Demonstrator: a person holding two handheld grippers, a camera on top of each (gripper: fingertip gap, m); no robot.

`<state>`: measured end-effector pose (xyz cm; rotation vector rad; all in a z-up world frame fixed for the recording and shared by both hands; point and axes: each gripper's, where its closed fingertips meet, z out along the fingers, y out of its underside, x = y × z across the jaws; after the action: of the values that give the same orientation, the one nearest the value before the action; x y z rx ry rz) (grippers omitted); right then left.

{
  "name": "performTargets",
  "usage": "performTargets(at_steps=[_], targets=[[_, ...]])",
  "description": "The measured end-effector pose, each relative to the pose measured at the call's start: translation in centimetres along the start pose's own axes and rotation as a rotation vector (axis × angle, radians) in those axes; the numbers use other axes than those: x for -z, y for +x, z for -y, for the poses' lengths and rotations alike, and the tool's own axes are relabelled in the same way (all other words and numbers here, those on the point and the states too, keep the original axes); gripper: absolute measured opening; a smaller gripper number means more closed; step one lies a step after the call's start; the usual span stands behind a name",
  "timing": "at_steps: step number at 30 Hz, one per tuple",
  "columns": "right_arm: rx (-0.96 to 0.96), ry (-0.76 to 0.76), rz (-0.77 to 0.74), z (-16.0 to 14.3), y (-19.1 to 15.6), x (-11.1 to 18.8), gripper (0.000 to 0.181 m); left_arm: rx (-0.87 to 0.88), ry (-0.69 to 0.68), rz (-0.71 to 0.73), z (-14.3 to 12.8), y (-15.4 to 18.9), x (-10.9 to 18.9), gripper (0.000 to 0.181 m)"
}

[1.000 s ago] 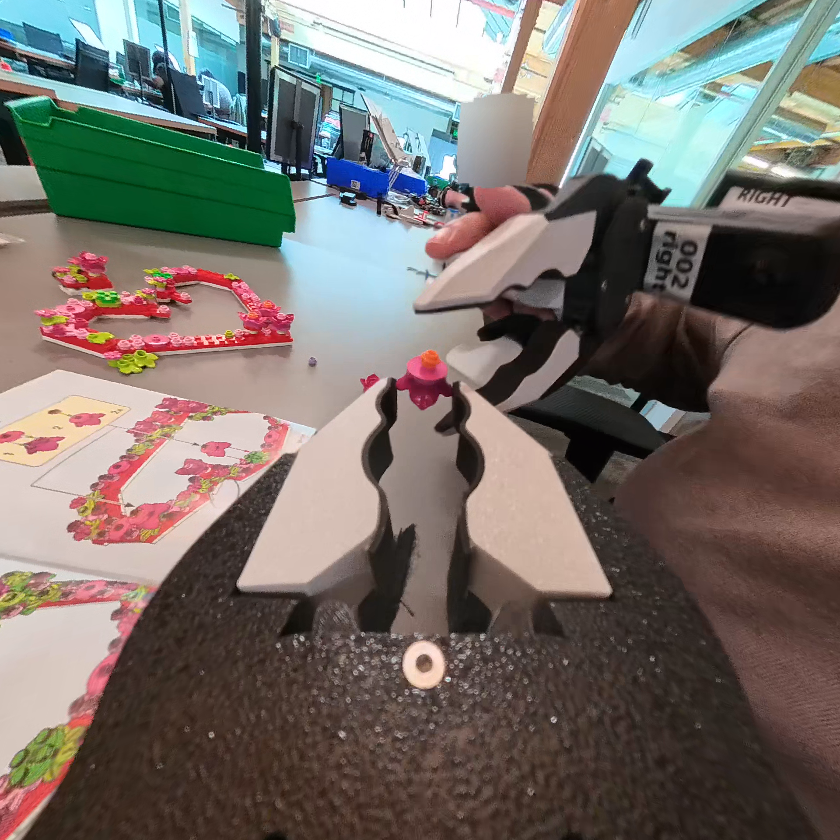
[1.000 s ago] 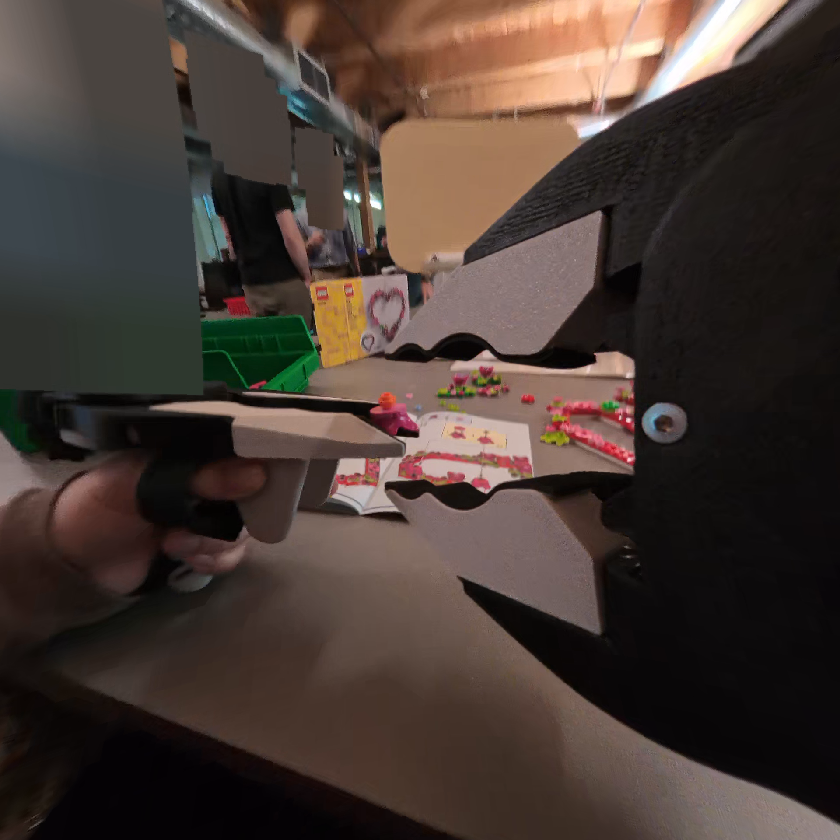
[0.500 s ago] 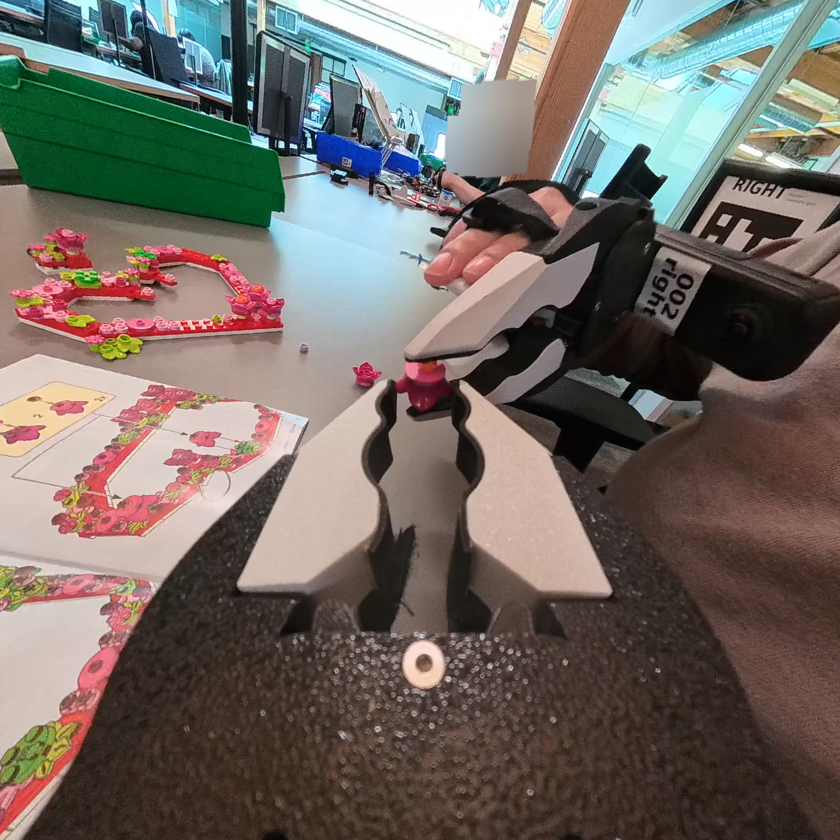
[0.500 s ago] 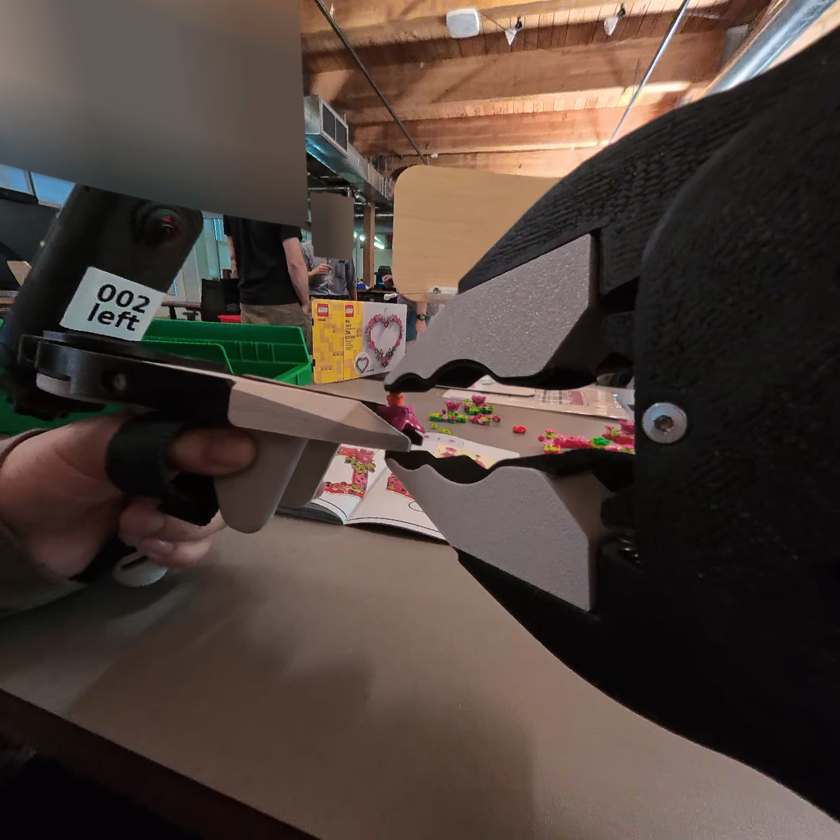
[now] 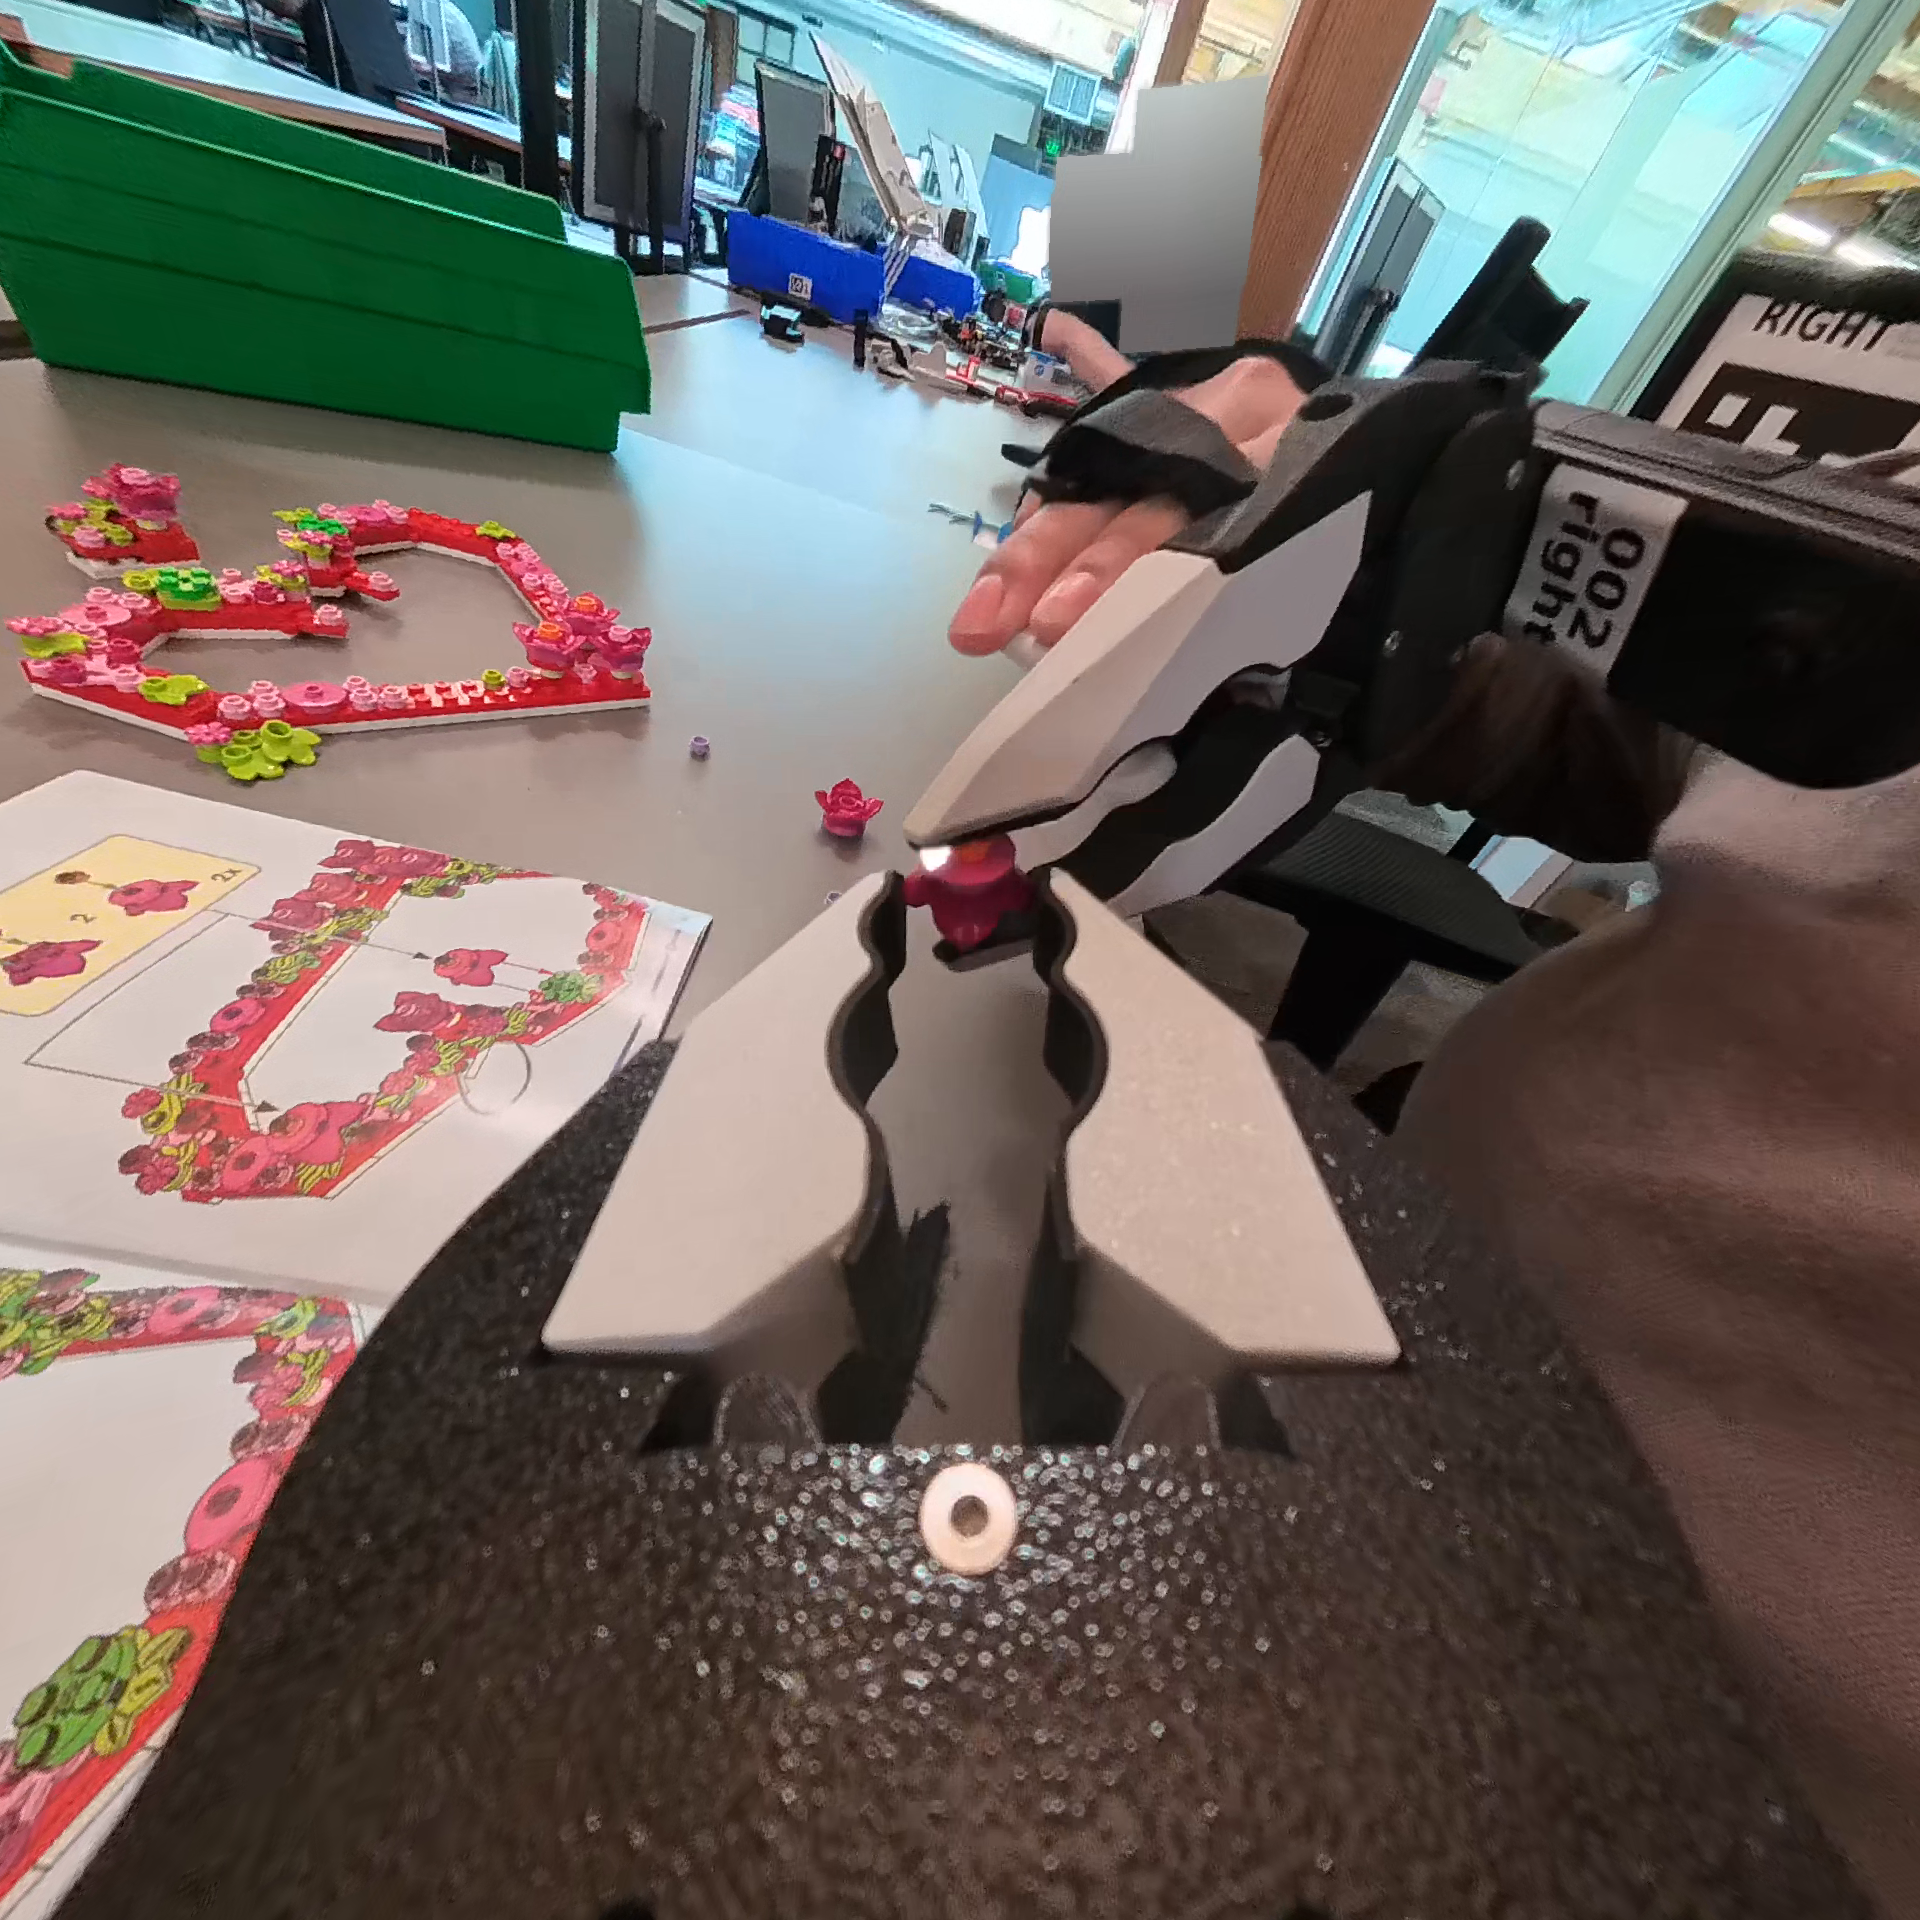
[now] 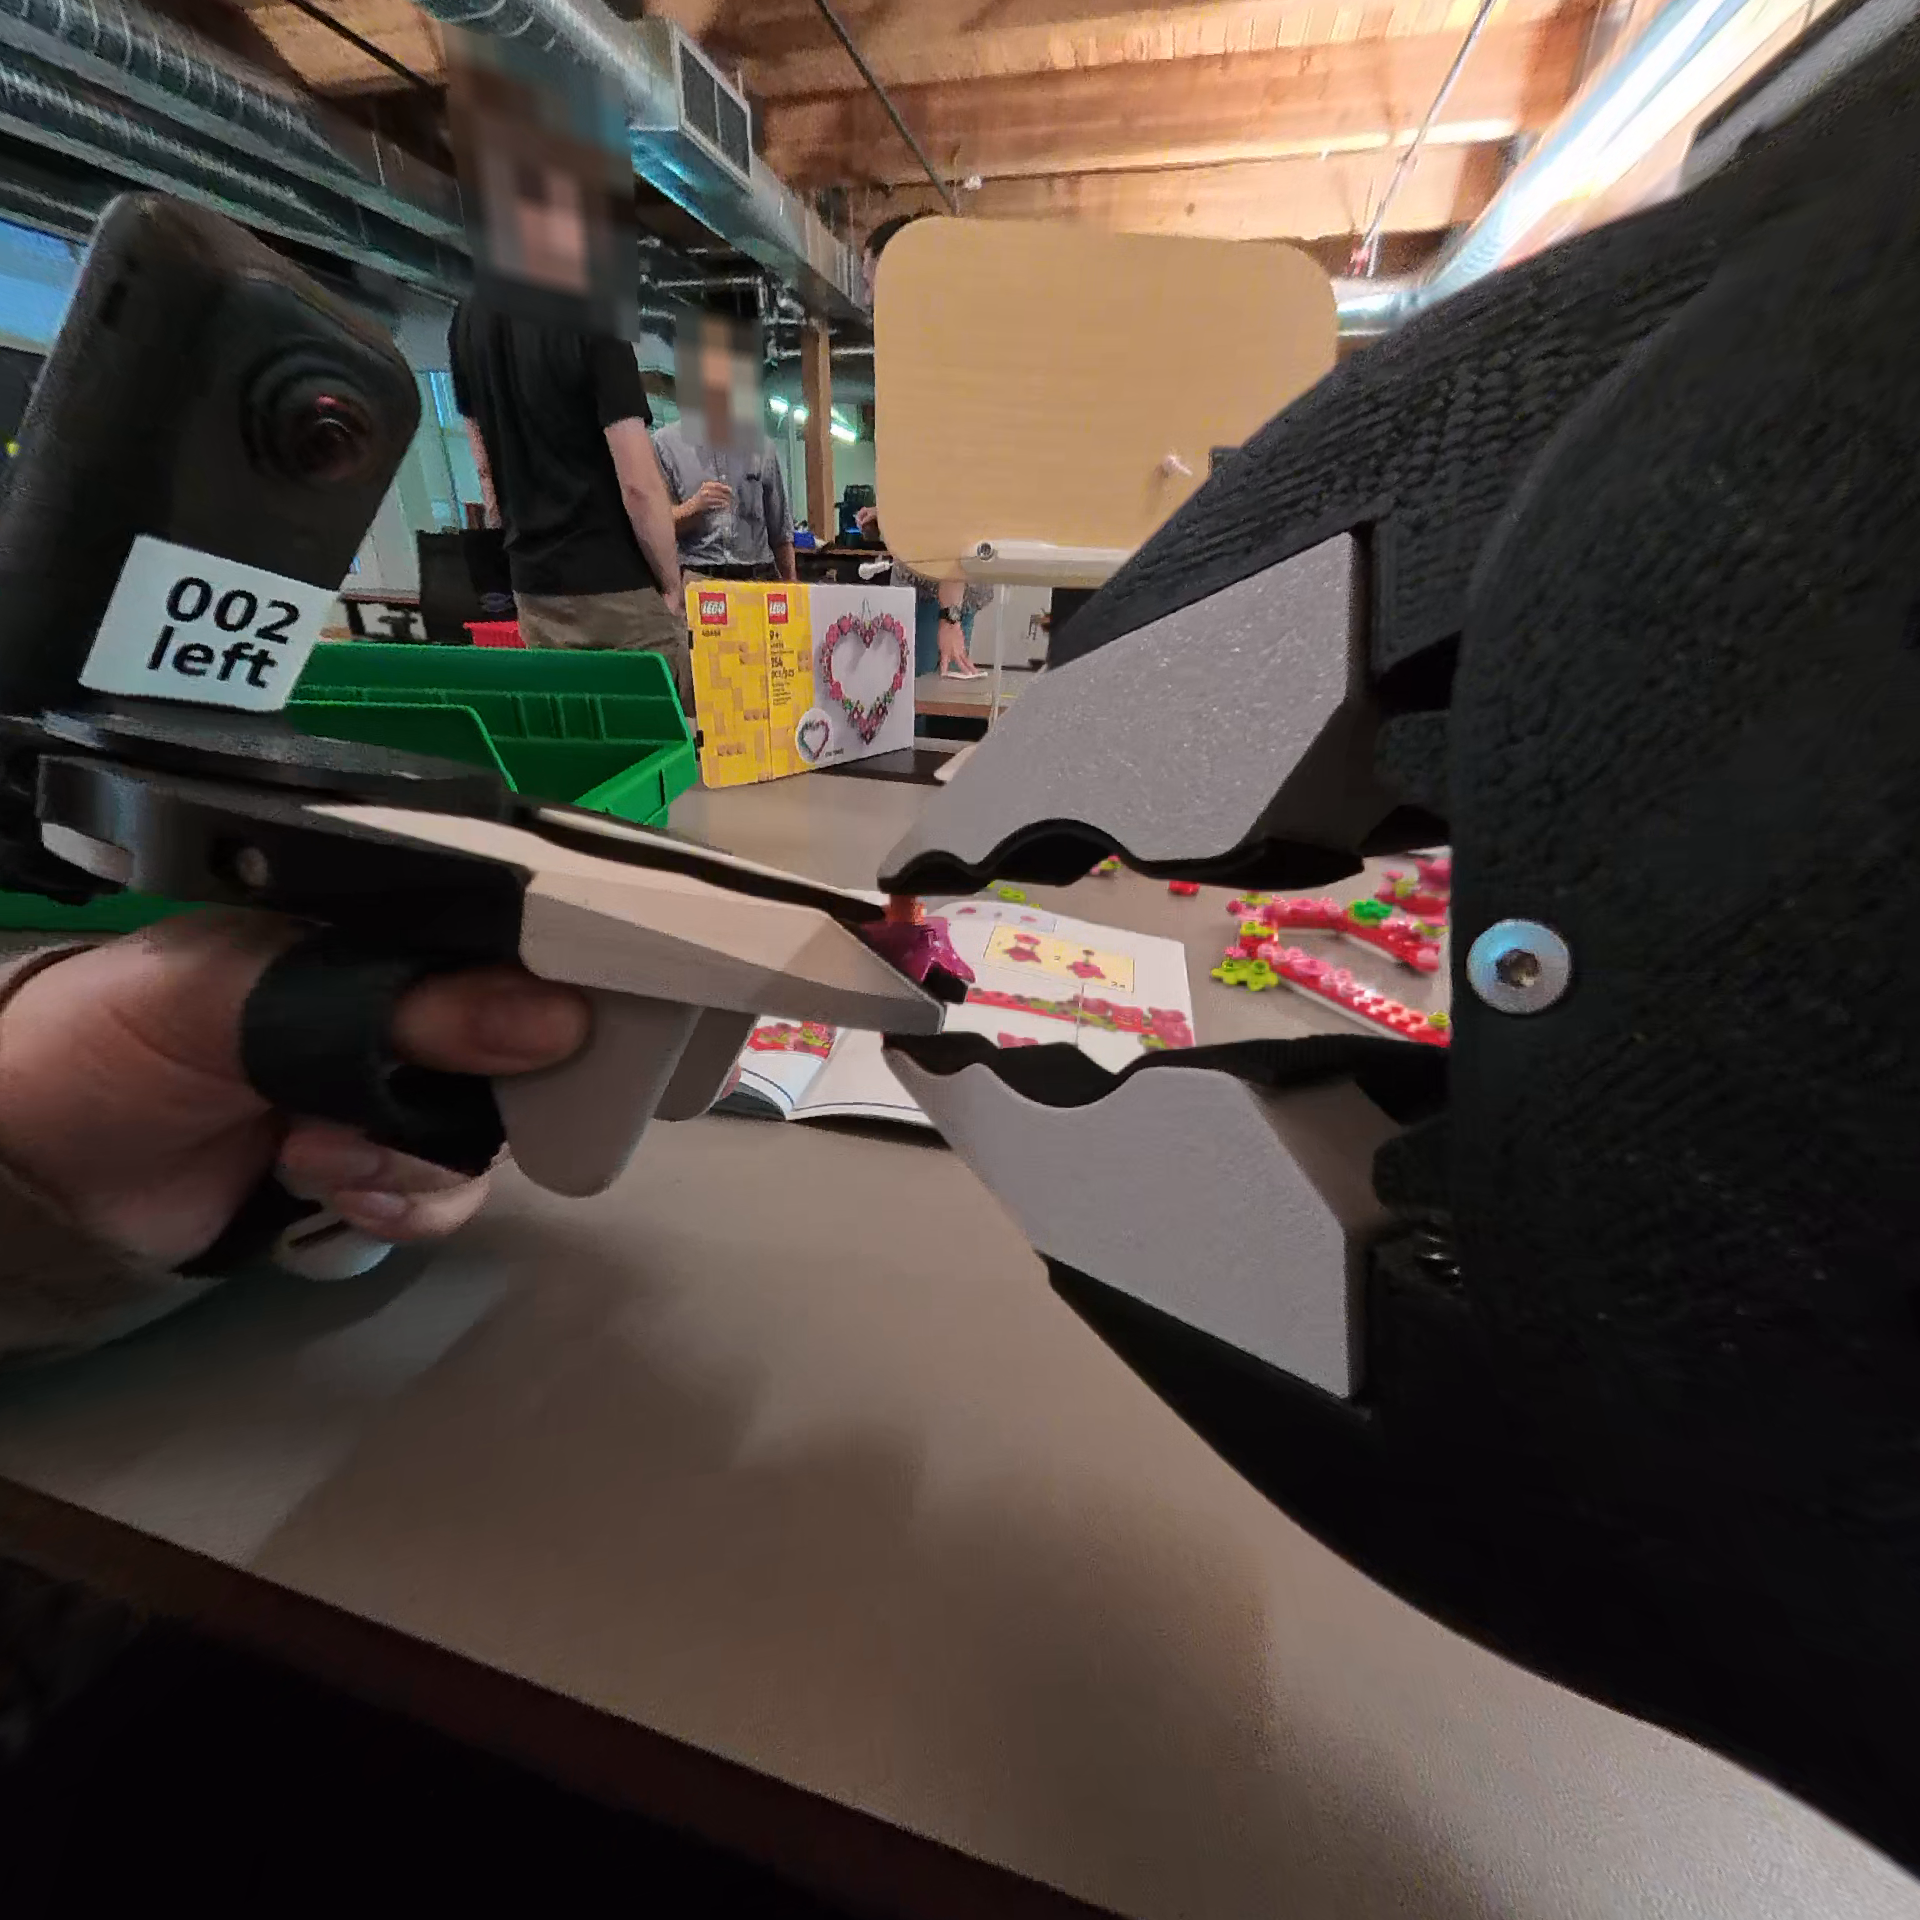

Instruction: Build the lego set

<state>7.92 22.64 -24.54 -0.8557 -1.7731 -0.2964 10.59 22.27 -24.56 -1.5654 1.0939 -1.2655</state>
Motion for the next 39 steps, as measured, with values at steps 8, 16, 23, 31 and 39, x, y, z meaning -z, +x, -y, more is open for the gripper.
performTargets(at_steps=[8, 16, 23, 31, 39], targets=[[0.029, -0.014, -0.013, -0.3, -0.2, 0.1, 0.021, 0.069, 0.003, -0.025, -0.2, 0.0, -0.2, 0.022], [-0.251, 0.053, -0.023, -0.2, 0.1, 0.0, 0.047, 0.142, 0.014, -0.037, 0.0, -0.2, -0.1, 0.022], [-1.042, 0.212, 0.161, -0.8, 2.2, 0.9, 0.031, -0.264, -0.024, 0.227, 0.2, -2.1, 0.5, 0.022], [-1.136, 0.031, 0.217, -0.6, 1.4, -0.4, 0.028, -0.549, -0.075, 0.423, 0.2, -2.9, 0.6, 0.022], [-1.119, -0.051, 0.179, -1.4, 1.1, -1.0, 0.020, -0.760, -0.142, 0.570, 0.3, -3.7, 1.0, 0.022]])
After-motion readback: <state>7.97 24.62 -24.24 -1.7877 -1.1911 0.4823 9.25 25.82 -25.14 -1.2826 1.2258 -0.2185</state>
